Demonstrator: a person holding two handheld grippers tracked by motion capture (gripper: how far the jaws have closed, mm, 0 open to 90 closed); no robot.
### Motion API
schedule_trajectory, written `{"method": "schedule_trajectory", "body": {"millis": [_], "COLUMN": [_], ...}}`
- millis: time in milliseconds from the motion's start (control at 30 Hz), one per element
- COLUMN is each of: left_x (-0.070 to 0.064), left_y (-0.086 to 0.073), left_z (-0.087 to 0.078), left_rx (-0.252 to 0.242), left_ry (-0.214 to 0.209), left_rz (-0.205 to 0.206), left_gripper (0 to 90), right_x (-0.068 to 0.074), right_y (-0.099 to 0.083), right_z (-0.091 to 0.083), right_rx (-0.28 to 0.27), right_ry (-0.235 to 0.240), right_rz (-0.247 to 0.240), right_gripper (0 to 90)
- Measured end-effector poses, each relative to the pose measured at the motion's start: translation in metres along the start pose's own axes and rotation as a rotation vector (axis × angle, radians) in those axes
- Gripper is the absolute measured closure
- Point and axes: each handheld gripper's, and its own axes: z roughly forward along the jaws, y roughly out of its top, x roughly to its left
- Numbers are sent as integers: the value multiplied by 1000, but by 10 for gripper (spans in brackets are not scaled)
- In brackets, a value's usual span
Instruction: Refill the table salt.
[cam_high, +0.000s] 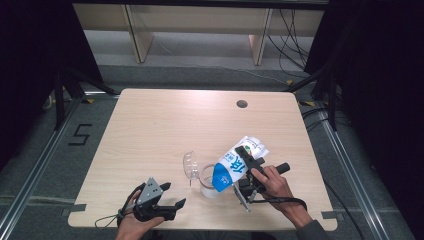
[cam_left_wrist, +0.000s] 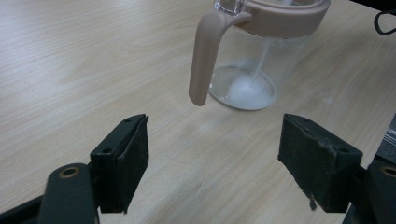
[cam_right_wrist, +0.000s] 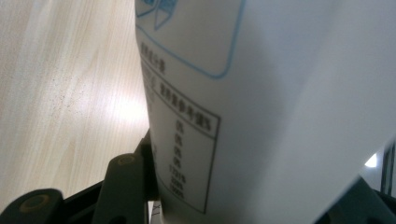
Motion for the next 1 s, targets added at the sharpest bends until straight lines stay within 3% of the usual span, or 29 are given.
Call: {"method": "schedule_trajectory", "body": {"millis": [67, 167, 233, 267, 333, 767, 867, 900, 1000], "left_x": [0, 0, 0, 0, 0, 0, 1, 1, 1], "left_y": [0, 0, 0, 0, 0, 0, 0, 0, 0], "left_z": [0, -1, 0, 0, 0, 0, -1, -1, 0], "left_rx": [-1, 6, -1, -1, 4, -2, 6, 4, 4], "left_ry": [0, 1, 0, 0, 0, -2, -2, -1, -3], "left_rz": [-3, 4, -3, -3, 3, 0, 7, 6, 5], "left_gripper": [240, 240, 240, 240, 240, 239, 239, 239, 238], "right_x": [-2, -1, -5, -5, 0, -1, -2, -5, -5], "right_y": [0, 1, 2, 2, 1, 2, 2, 3, 3], "right_z": [0, 0, 1, 1, -1, 0, -1, 0, 1], "right_rx": [-9, -6, -31, -34, -7, -12, -10, -30, -38], "right_ry": [-1, -4, -21, -26, -17, -28, -20, -32, -39], "right_rz": [-28, -26, -76, -71, -14, -33, -48, -92, -97], "right_gripper": [507, 508, 507, 508, 508, 514, 515, 516, 519]}}
